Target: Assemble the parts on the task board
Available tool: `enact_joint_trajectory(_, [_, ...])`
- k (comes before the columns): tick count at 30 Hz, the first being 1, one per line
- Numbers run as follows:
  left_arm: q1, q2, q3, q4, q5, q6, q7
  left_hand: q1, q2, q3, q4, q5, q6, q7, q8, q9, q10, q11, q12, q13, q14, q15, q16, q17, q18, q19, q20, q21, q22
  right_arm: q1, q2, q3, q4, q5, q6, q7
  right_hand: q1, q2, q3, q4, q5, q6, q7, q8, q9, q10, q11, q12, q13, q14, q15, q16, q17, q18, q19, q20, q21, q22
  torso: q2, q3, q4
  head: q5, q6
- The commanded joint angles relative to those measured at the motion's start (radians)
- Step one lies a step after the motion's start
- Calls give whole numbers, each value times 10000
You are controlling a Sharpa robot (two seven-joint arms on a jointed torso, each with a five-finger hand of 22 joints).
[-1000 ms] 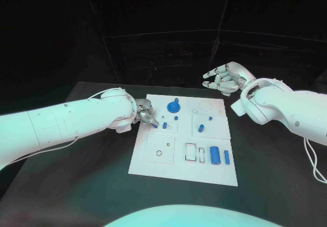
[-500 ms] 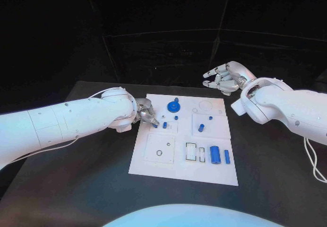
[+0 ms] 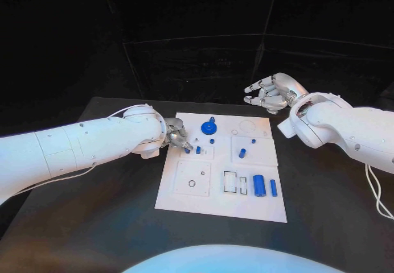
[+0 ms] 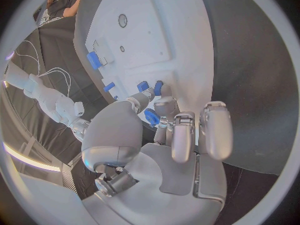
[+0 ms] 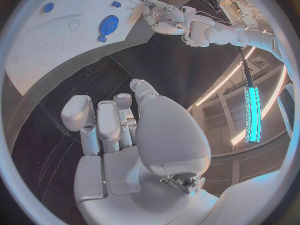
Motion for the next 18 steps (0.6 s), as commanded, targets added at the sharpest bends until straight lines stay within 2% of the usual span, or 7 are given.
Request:
enact_joint_trajectory(1, [-5,24,-18,-8,12,202,-123,-181,2,-55,98,28,120,2,4,-26,102,-19,64,37,1038,-88,31,2634,-34,64,-15,75,203,19,10,7,-2,74,-48,68,85,-37,62,6,89,21,-30,39,1,-52,-1,-23,-16,110,-60,-39,-8,91,-5,-32,-36,-4,-5,5,14,-7,-15])
enact_joint_trajectory(13, [18,126,-15,-172,12,223,-187,-454,-49,-269,283,13,210,-6,-12,-91,153,-27,113,89,1038,-98,31,2634,-38,76,-26,85,228,17,29,7,-13,82,-53,87,77,-46,68,13,114,20,-30,39,0,-62,1,-37,-35,106,-60,-55,-25,93,-12,-32,-45,-19,-7,4,1,0,-24])
enact_joint_trajectory(15, [21,146,-15,-219,13,231,-203,-582,-93,-419,377,2,246,-4,-13,-113,160,-25,114,89,1038,-97,31,2634,-41,81,-26,91,242,17,28,7,-13,108,-16,134,-8,-126,20,55,30,17,-30,41,-2,-56,8,-35,-53,104,-54,-68,-31,94,-16,-30,-54,-30,-5,4,2,-1,-24])
enact_joint_trajectory(16, [23,154,-14,-241,15,222,-210,-713,-161,-571,463,-20,274,8,-8,-123,163,-15,113,87,1038,-91,31,2634,-43,84,-24,94,249,17,28,7,-10,127,12,162,-55,-171,-14,78,-31,16,-32,43,-3,-47,8,-27,-57,106,-53,-65,-21,93,-14,-29,-56,-29,-5,4,5,-1,-26])
enact_joint_trajectory(18, [24,165,-14,-280,18,199,-221,-1101,-472,-1169,708,-71,347,33,5,-154,167,3,106,76,1038,-75,31,2634,-47,85,-15,95,259,17,30,7,-8,153,55,195,-114,-193,-45,117,-41,13,-35,44,-4,-34,9,-14,-60,106,-52,-73,-23,94,-16,-29,-62,-34,-10,8,5,2,-27])
